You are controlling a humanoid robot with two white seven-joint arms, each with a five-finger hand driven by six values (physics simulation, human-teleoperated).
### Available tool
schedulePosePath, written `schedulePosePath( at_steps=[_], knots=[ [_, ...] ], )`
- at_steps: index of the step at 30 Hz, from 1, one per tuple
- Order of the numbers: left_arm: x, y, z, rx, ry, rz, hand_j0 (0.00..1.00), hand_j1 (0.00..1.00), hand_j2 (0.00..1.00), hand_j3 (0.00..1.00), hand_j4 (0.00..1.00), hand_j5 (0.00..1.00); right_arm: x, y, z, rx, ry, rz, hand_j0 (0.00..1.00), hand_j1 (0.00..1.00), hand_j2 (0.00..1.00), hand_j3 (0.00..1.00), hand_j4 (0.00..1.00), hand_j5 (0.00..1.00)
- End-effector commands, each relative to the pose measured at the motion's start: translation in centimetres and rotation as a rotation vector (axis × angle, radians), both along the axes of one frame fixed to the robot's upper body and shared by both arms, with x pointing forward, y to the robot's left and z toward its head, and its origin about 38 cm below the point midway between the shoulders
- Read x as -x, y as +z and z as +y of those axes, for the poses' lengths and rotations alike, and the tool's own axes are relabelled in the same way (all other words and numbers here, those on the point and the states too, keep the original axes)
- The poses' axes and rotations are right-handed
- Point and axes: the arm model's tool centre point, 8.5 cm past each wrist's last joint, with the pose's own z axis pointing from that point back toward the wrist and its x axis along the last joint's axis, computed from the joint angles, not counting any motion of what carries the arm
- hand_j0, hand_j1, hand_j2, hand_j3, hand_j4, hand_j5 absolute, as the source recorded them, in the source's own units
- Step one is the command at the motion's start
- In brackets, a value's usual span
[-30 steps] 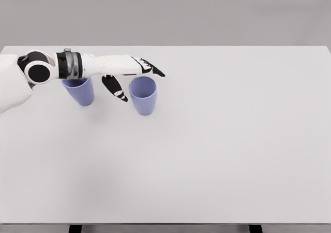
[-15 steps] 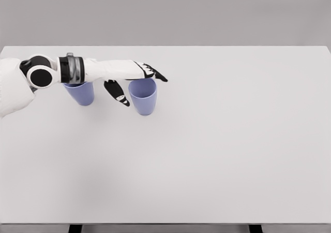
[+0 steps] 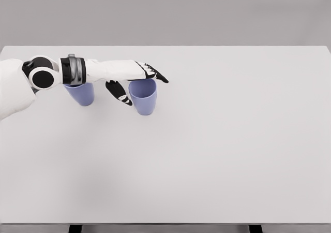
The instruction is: Place the right cup on the left cup with left arm
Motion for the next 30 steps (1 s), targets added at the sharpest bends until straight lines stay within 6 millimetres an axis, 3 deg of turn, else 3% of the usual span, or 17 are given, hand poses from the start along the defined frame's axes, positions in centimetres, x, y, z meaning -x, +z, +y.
schedulePosePath(
  at_steps=[1,3,8,19,30],
  knots=[
    [0.0,0.0,0.0,0.006,0.003,0.003,0.91,0.91,0.91,0.91,0.91,0.91,0.0,0.0,0.0,-0.001,0.001,0.0,1.0,1.0,1.0,1.0,1.0,1.0],
    [0.0,0.1,0.1,0.006,0.004,0.001,0.85,0.85,0.85,0.85,0.85,0.85,0.0,0.0,0.0,-0.001,0.001,0.0,1.0,1.0,1.0,1.0,1.0,1.0],
    [0.2,-0.2,0.2,0.014,0.006,0.007,0.56,0.56,0.56,0.56,0.56,0.56,0.0,0.0,0.0,-0.001,0.001,0.0,1.0,1.0,1.0,1.0,1.0,1.0],
    [0.4,0.5,1.1,0.016,0.011,-0.004,0.54,0.54,0.54,0.54,0.54,0.54,0.0,0.0,0.0,-0.001,0.001,0.0,1.0,1.0,1.0,1.0,1.0,1.0],
    [1.9,6.6,4.1,0.065,0.004,-0.084,0.52,0.52,0.52,0.52,0.52,0.52,0.0,0.0,0.0,-0.001,0.001,0.0,1.0,1.0,1.0,1.0,1.0,1.0]
  ],
)
